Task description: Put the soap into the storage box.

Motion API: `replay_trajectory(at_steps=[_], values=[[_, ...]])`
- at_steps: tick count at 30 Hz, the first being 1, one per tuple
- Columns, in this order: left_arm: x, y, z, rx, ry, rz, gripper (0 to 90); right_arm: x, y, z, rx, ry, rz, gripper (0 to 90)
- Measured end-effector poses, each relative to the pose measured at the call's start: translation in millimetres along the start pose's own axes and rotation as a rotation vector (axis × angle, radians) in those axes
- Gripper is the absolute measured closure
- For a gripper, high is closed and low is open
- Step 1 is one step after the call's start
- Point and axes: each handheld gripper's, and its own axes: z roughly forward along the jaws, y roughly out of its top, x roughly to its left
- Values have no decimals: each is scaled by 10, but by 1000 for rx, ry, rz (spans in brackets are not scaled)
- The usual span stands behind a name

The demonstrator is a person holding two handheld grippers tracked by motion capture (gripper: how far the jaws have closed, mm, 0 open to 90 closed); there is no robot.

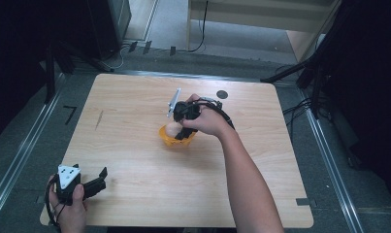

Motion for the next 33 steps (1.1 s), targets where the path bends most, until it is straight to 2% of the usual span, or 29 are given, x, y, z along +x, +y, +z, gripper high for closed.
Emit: replay_trajectory(at_steps=[7,8,10,13,19,23,26,27,28,32,33], values=[[5,0,2,-2,-2,-5,64,-34,-8,64,1,14,1,331],[7,1,2,0,-3,-4,64,-30,-5,63,-4,20,16,341],[8,1,2,-2,-3,-5,64,-42,-2,56,-23,17,9,341],[12,3,3,0,-6,-10,64,-57,9,-17,-63,24,36,319],[10,3,3,0,-5,-9,64,-44,-44,-38,-57,9,58,295],[5,4,7,1,0,-1,64,-11,-127,-60,-100,8,100,267],[0,4,7,2,0,1,64,29,-195,-98,-117,-9,126,226],[-1,4,8,1,1,1,64,59,-248,-130,-132,-21,143,166],[-1,4,7,3,0,5,64,59,-248,-130,-132,-21,143,166],[-14,5,11,6,2,15,64,157,-383,-227,-143,-80,189,127],[-16,6,11,8,3,18,64,168,-412,-243,-150,-92,193,89]])
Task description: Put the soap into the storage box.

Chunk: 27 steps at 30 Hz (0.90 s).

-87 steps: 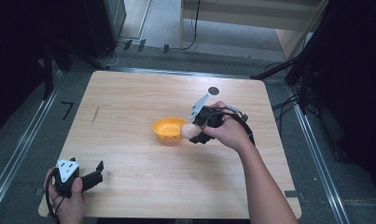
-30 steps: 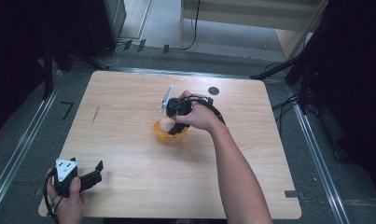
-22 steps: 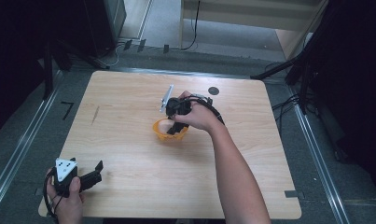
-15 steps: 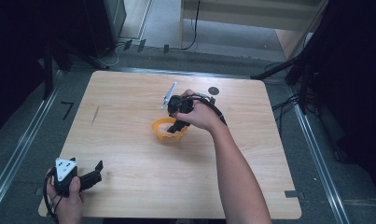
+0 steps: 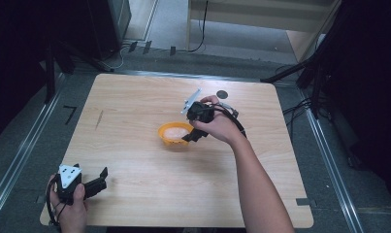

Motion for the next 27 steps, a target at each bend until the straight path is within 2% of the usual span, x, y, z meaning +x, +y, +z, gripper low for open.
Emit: replay_trajectory(at_steps=[4,6,10,13,20,21,27], values=[[-6,2,3,3,1,1,64,25,-95,-64,-20,-6,33,48],[-6,1,1,3,3,3,64,43,-166,-102,-30,-24,52,34],[-7,2,1,5,5,5,64,108,-351,-180,-63,-33,112,28],[4,3,3,4,5,-4,64,160,-454,-215,-78,-50,127,25],[-1,6,11,6,9,-3,64,241,-617,-224,-68,-62,160,20],[-2,6,11,6,11,-3,64,267,-672,-218,-61,-75,180,19],[-10,7,14,9,14,5,64,312,-789,-203,-73,-83,212,19]])
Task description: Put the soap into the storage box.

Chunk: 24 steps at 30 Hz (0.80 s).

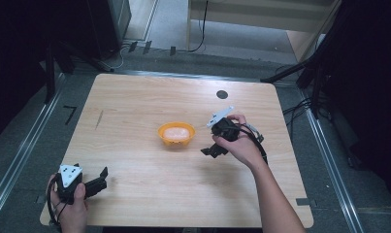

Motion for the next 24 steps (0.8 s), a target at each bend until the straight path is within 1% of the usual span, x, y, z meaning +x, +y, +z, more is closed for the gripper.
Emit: replay_trajectory(at_steps=[3,6,8,9,11,13,14,16,17,18,20,21,22,24], values=[[-4,-1,0,-3,0,4,64,26,-100,-13,-7,-14,17,20],[-6,-2,-2,-3,0,6,64,44,-147,-23,-5,-21,15,19],[-9,-2,-1,-4,3,10,64,63,-184,-48,-23,-24,23,19],[-10,-2,-1,-3,3,12,64,78,-223,-75,-46,-23,30,20],[-12,-2,-2,-2,4,13,64,88,-239,-81,-51,-21,33,19],[-11,-2,-1,-1,4,11,64,131,-322,-97,-52,-20,46,20],[-12,-1,-1,0,4,12,64,131,-322,-97,-52,-20,46,20],[-15,0,-2,2,4,14,64,151,-383,-111,-49,-28,58,20],[-15,0,-2,2,4,14,64,150,-416,-120,-58,-29,62,19],[-16,0,-1,2,4,15,64,158,-452,-130,-62,-30,79,20],[-16,0,-1,2,4,14,64,163,-530,-141,-64,-37,88,19],[-16,0,-2,2,4,14,64,168,-614,-152,-71,-42,103,19],[-16,0,-2,2,4,15,64,168,-614,-152,-71,-42,103,19],[-19,-1,-1,0,6,16,64,171,-696,-166,-74,-46,112,20]])
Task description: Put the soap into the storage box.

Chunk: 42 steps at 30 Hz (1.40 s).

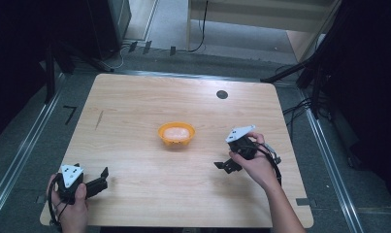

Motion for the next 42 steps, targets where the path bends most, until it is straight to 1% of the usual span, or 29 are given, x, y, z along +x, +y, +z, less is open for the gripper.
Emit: replay_trajectory(at_steps=[2,3,4,5,8,9,10,13,14,16,17,19,20,22,24,25,26,28,32,33,37,39,42], values=[[-3,0,2,-1,3,3,64,-11,-116,-40,-18,-6,14,20],[-5,0,3,0,4,3,64,-11,-116,-40,-18,-6,14,20],[-5,1,3,0,4,3,64,-14,-190,-69,-30,-23,23,20],[-6,1,5,0,2,5,64,-14,-190,-69,-30,-23,23,20],[-8,3,9,3,-1,12,64,-15,-298,-119,-52,-38,47,20],[-9,3,9,3,0,12,64,-16,-370,-147,-64,-46,64,21],[-8,3,9,1,0,11,64,-16,-370,-147,-64,-46,64,21],[-8,3,8,3,3,9,64,-18,-478,-187,-74,-64,79,21],[-9,3,7,2,3,9,64,-15,-549,-214,-77,-72,97,21],[-9,2,9,0,0,11,64,-22,-585,-225,-87,-80,95,21],[-9,3,8,1,1,13,64,-28,-658,-256,-97,-86,111,21],[-10,3,8,1,1,14,64,-31,-683,-268,-97,-88,117,21],[-9,4,8,4,1,16,64,-29,-760,-305,-119,-105,124,21],[-10,4,6,6,0,18,64,-33,-793,-322,-124,-105,127,21],[-9,5,6,6,0,17,64,-31,-856,-349,-126,-119,139,21],[-9,4,6,6,0,16,64,-33,-918,-373,-135,-126,148,21],[-9,5,6,6,2,16,64,-33,-918,-373,-135,-126,148,21],[-10,5,5,7,2,17,64,-28,-978,-393,-136,-135,160,21],[-14,4,5,5,5,20,64,-14,-1093,-426,-153,-143,177,21],[-14,4,6,5,5,20,64,-7,-1120,-432,-159,-145,188,21],[-15,3,5,3,6,20,64,15,-1247,-476,-182,-150,198,21],[-16,3,5,3,7,21,64,19,-1265,-486,-185,-152,201,21],[-18,3,5,3,6,21,64,32,-1343,-520,-198,-161,209,21]])
